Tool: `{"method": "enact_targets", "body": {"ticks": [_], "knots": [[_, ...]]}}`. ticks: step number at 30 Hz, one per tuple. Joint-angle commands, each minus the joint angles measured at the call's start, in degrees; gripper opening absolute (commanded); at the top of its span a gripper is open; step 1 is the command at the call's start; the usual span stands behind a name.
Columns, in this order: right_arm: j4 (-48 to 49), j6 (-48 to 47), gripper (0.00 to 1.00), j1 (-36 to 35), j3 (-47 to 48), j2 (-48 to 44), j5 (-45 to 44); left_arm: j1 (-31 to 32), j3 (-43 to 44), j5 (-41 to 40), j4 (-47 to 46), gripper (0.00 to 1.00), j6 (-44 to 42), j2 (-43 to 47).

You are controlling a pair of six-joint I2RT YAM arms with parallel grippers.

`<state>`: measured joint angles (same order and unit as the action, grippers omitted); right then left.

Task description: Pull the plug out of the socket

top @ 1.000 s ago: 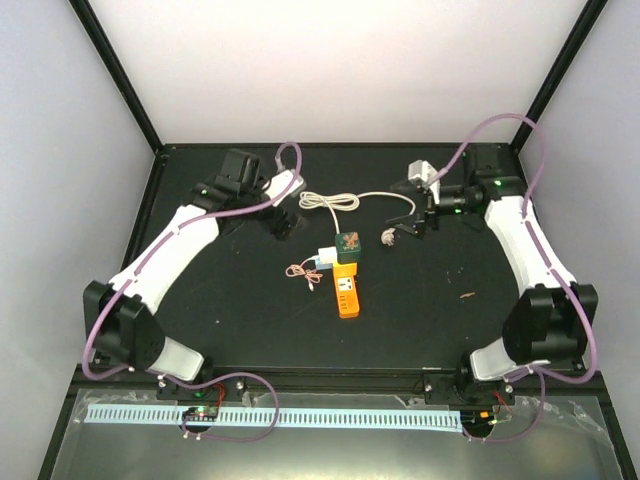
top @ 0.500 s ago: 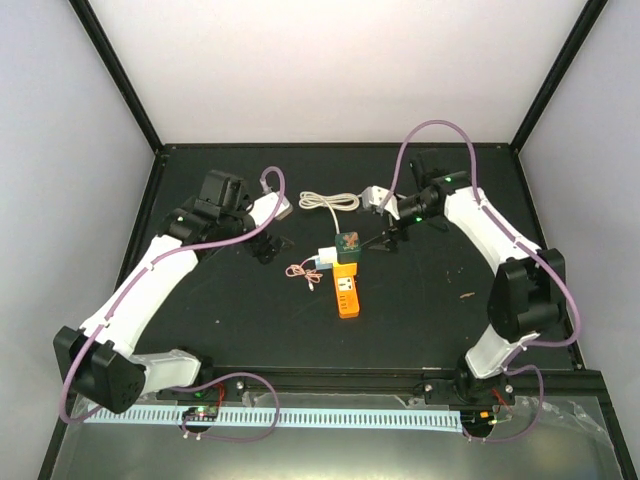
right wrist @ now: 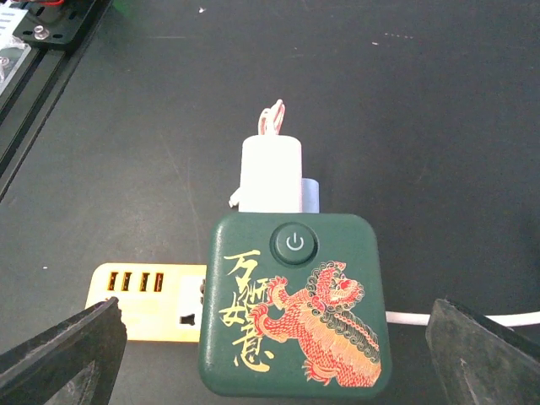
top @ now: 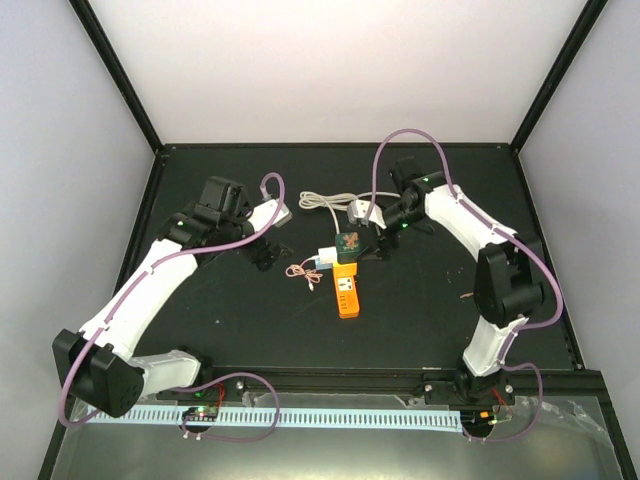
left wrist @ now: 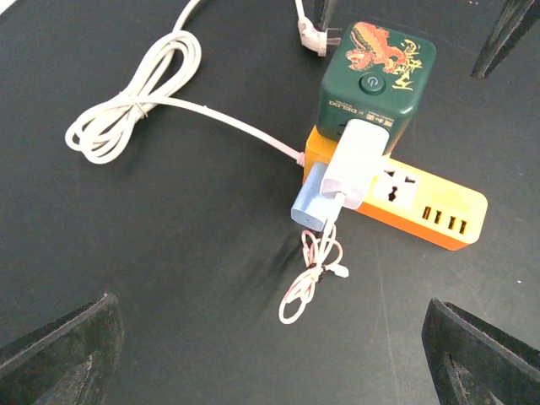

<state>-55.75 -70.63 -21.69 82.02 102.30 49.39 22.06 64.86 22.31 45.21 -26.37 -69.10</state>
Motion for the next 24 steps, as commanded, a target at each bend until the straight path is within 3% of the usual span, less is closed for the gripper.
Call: {"method": "enact_targets", "body": {"ticks": [1, 9, 24], "knots": [[1.0, -0.5, 0.99, -1.1, -0.1, 0.4, -0.9, -0.4, -0.4, 2.1, 0.7, 0.99, -0.1, 0.9], [9.0, 2.9, 0.95, -2.6, -6.1, -2.1, -3.5, -0.4, -1.2, 2.5, 1.3, 0.99, -1.4, 0.7], [15.0, 8.0, 0.64, -3.7, -11.2, -4.6, -1.1, -0.4, -3.1, 5.0, 2.9, 0.94, -4.8, -0.1]]}}
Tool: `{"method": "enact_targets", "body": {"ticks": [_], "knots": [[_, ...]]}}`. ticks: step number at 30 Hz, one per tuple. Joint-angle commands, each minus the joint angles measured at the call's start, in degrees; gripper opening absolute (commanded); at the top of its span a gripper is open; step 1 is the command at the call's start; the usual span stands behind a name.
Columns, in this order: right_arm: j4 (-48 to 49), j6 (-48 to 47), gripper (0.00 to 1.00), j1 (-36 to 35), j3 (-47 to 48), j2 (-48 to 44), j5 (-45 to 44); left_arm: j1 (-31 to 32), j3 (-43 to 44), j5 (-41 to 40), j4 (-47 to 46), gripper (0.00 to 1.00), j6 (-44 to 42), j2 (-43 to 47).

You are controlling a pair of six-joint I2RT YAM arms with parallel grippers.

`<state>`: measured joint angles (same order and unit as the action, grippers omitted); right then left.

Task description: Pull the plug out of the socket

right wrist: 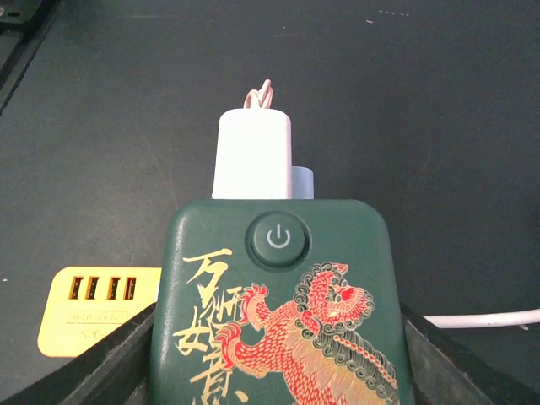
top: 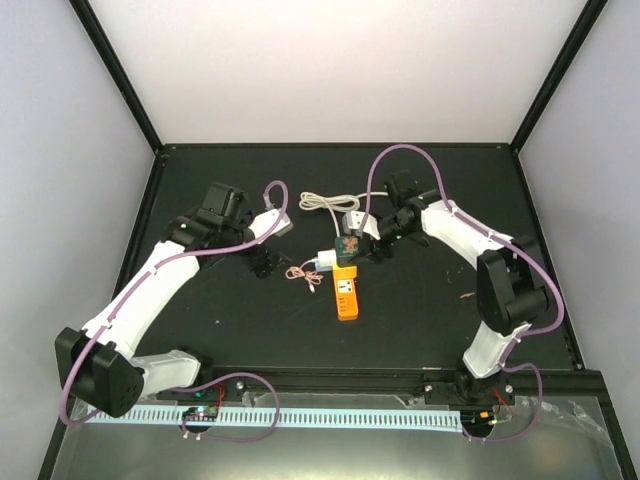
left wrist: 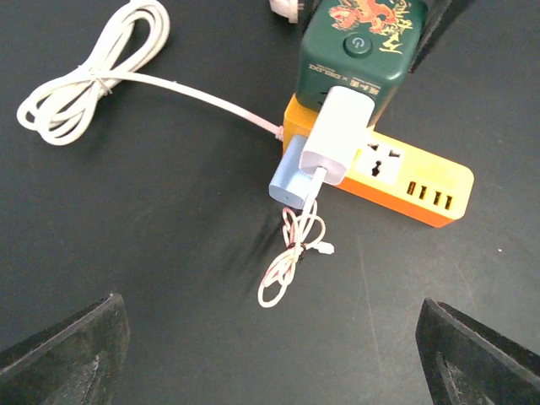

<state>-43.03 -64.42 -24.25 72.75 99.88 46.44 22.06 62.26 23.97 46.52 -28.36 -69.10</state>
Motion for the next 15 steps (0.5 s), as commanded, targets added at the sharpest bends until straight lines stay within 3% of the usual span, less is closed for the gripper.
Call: {"method": "enact_targets", "body": {"ticks": [1, 7, 15], "knots": [[2.8, 2.3, 0.62, -1.2, -2.4, -2.5, 2.2, -0.4, -0.8, 3.9, 1.8, 0.93, -3.7, -0.2], [5.9, 8.0, 0.55, -2.4, -5.2, -4.4, 4.5, -0.4, -4.3, 8.9, 1.5, 0.86, -9.2, 0.2], [9.0, 11.2, 0.54, -4.7, -10.3, -6.7, 4.8, 0.1, -9.9, 12.7, -6.5, 0.79, -12.6, 1.0]]}}
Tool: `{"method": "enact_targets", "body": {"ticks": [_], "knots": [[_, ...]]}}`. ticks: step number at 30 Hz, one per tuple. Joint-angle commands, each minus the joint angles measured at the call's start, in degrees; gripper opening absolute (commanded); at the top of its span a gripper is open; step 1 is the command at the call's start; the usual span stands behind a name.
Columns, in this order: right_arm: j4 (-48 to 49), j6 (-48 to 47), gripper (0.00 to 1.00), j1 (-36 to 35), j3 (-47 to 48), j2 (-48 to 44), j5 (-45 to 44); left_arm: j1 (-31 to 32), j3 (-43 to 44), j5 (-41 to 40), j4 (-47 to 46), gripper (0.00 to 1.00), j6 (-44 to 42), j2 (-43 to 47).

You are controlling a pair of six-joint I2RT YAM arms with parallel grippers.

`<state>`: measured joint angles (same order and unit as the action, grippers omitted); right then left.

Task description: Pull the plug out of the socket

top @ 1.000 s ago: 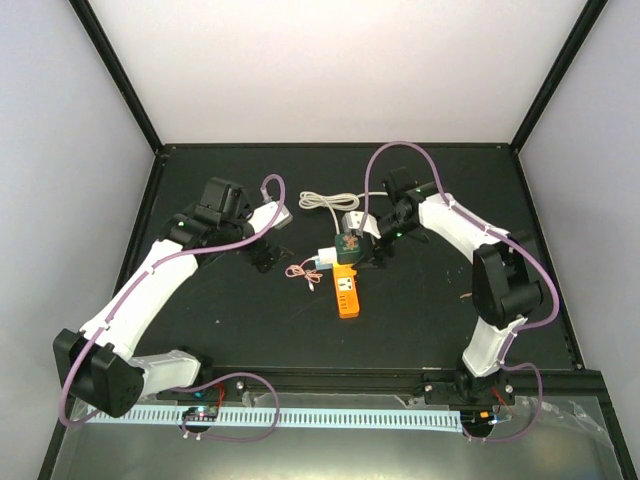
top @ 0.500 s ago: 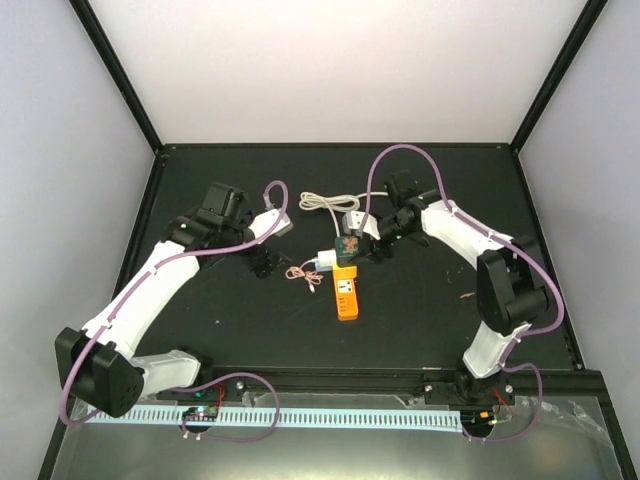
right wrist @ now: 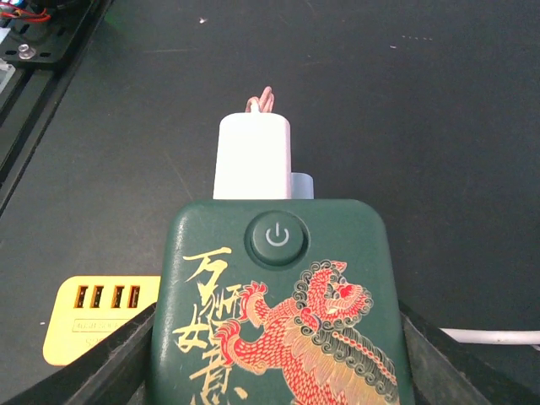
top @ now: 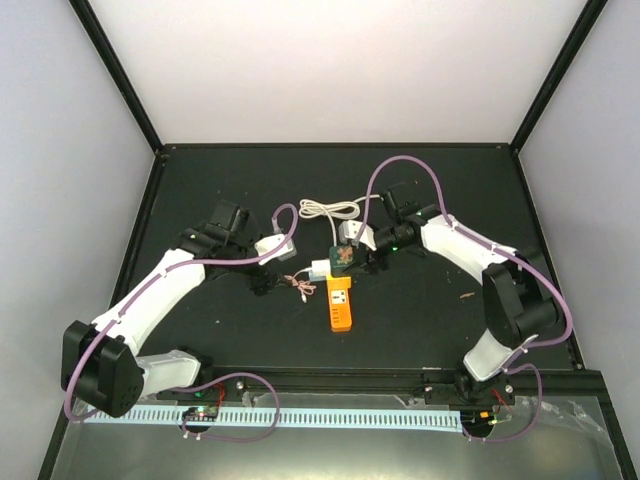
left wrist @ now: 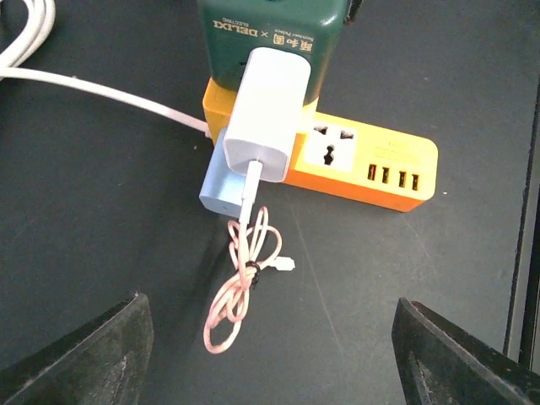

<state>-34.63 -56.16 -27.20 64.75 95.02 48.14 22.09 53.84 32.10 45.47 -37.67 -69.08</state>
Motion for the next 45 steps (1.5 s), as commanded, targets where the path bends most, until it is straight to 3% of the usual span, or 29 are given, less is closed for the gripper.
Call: {"method": "enact_targets", "body": {"ticks": [1, 14, 23, 30, 35, 45], "knots": [[1.2, 3.7, 0.54, -2.0, -3.0, -2.3, 2.7, 0.3, -2.0, 4.8, -6.8, 0.78, -3.2, 0.7], [10.1, 13.2, 0.60, -4.4, -8.3, -5.7, -2.0, 6.3, -3.2, 6.3, -16.6, 0.68, -7.2, -6.6], [13.1, 15.3, 0.61, -6.0, -10.4, -6.9, -3.0, 8.7, -5.0, 5.4, -19.7, 0.53, -8.7, -7.7], [13.8, 15.5, 0.70, -6.8, -10.2, -5.8, -2.2, 8.9, -5.3, 1.8, -19.5, 0.32, -8.8, -8.4], [13.9, 15.5, 0.77, -7.2, -9.9, -5.1, -1.9, 8.9, -6.9, 1.6, -20.9, 0.26, -8.6, -7.3], [14.4, 13.9, 0.65, -8.3, -10.1, -3.6, -2.1, 9.0, -6.5, 1.3, -19.7, 0.19, -8.8, -7.7]]}}
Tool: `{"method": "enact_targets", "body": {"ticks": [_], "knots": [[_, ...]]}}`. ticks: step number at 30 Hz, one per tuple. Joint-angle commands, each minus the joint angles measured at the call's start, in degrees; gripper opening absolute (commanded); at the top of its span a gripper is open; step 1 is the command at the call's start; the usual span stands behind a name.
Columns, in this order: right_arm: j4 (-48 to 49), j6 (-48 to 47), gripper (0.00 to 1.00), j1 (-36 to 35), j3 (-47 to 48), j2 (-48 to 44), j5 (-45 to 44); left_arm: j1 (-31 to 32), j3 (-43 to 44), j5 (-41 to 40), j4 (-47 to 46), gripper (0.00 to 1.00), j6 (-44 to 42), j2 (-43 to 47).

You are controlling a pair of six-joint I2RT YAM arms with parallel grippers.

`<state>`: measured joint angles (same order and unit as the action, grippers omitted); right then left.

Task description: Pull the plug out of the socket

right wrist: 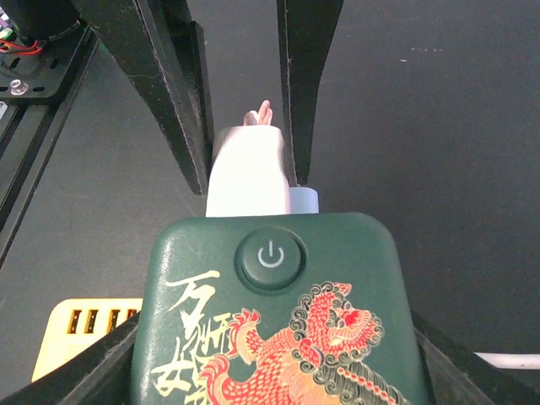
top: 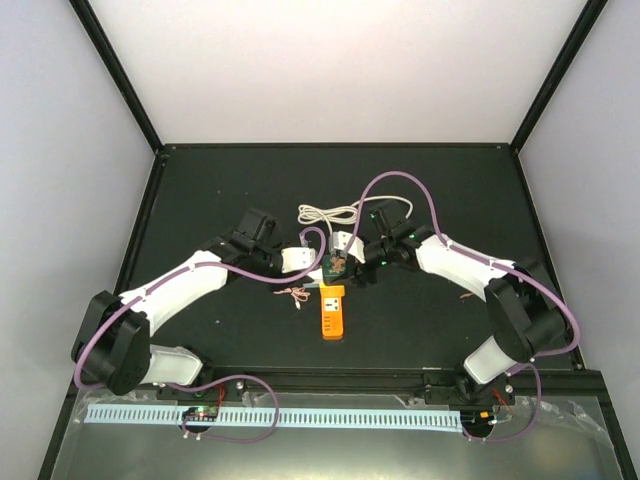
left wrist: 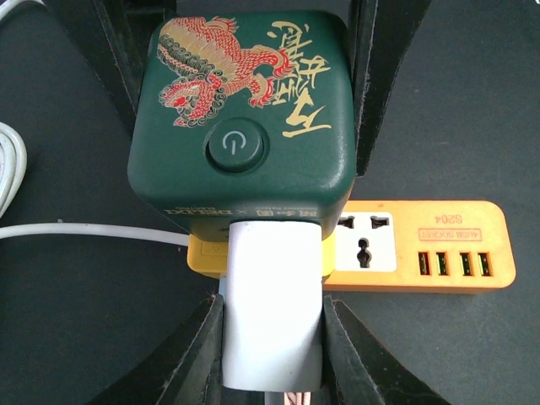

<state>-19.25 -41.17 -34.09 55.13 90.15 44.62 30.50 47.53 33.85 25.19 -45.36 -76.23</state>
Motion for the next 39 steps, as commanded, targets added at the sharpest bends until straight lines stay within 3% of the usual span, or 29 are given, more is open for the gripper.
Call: {"method": "enact_targets", "body": {"ticks": [1, 11, 19, 39], "knots": [[-1.2, -1.5, 0.63, -1.4, -0.7, 1.3, 1.3, 0.6, 0.1, -0.7, 1.2, 0.18, -1.2, -0.8], [-2.8, -2.9, 0.40, -1.4, 0.4, 2.4, 1.0, 0.5, 1.4, -4.9, 7.0, 0.12, -2.6, 0.5], [-4.7, -3.3, 0.27, -1.4, 1.6, 2.2, 1.1, 0.4, 1.5, -7.5, 9.2, 0.10, -3.9, 1.5], [-1.1, -1.0, 0.13, -1.4, 0.3, 3.3, 0.0, -4.3, -2.0, -9.2, 14.7, 0.08, -9.0, 7.0]]}}
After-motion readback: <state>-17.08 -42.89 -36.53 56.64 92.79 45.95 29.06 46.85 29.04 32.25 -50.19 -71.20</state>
